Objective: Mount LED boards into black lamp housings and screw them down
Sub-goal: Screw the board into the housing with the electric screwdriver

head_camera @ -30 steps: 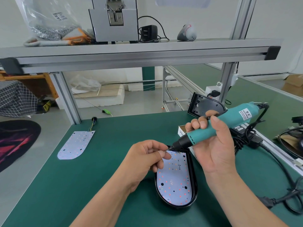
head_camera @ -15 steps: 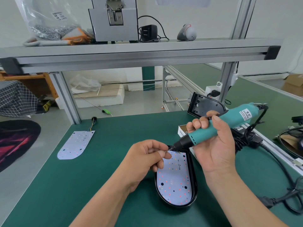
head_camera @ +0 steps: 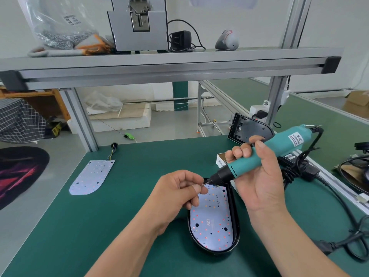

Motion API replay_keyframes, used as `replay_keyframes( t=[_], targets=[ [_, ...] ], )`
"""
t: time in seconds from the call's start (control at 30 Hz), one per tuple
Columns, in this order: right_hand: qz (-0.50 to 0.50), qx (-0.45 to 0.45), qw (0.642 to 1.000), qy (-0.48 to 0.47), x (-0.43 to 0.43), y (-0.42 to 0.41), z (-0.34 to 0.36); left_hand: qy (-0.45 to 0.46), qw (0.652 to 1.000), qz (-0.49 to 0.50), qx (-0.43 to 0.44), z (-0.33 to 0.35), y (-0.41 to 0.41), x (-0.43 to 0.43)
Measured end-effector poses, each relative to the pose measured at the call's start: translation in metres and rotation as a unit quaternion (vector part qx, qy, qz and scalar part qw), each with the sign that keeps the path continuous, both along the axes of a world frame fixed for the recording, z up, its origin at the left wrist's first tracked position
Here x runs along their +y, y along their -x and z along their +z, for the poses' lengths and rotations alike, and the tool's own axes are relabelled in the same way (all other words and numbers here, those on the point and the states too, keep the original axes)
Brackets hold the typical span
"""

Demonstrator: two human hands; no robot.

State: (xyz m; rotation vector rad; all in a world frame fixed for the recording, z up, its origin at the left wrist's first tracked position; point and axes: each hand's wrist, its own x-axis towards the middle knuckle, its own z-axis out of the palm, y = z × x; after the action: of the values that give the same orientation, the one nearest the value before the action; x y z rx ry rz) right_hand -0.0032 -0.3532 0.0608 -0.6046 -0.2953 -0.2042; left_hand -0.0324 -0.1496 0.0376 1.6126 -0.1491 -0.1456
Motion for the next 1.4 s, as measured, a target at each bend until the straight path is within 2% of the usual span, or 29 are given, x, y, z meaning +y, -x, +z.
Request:
replay_keyframes(
  t=[0.2,0.4,0.6,0.7,0.73,0.83,1.03,1.13,1.4],
  targets=[
    [-0.017,0.005,1.0,0.011,0.006,-0.001,-0.003,-0.042,0.998,0.029,-0.024,0.001,0.001,0.0],
    [-0.028,0.043,0.998,-0.023,0.003,-0.003,-0.004,-0.061,0.998,0.021,-0.024,0.004,0.004,-0.005],
    [-0.032,0.057,0.997,-0.046,0.002,-0.005,-0.004,-0.034,0.999,0.032,-0.011,0.008,0.006,-0.005],
    [-0.038,0.058,0.996,-0.05,-0.001,-0.005,-0.004,-0.003,0.995,0.101,0.019,0.011,0.001,0.001],
    [-0.042,0.057,0.996,-0.048,-0.003,-0.006,-0.004,-0.032,0.99,0.138,0.018,0.011,-0.001,0.005],
    [-0.055,0.062,0.996,-0.043,-0.012,-0.01,-0.004,-0.218,0.955,0.199,-0.016,0.006,-0.005,0.012],
    [-0.099,0.092,0.991,-0.001,-0.034,-0.019,-0.012,-0.369,0.925,0.084,0.039,-0.001,0.005,-0.001],
    [-0.116,0.094,0.989,0.021,-0.04,-0.024,-0.014,-0.344,0.935,0.049,0.065,-0.004,0.007,-0.007],
    [-0.126,0.061,0.986,0.089,-0.037,-0.025,-0.018,-0.304,0.948,0.041,0.085,-0.006,0.007,-0.007]
  ],
)
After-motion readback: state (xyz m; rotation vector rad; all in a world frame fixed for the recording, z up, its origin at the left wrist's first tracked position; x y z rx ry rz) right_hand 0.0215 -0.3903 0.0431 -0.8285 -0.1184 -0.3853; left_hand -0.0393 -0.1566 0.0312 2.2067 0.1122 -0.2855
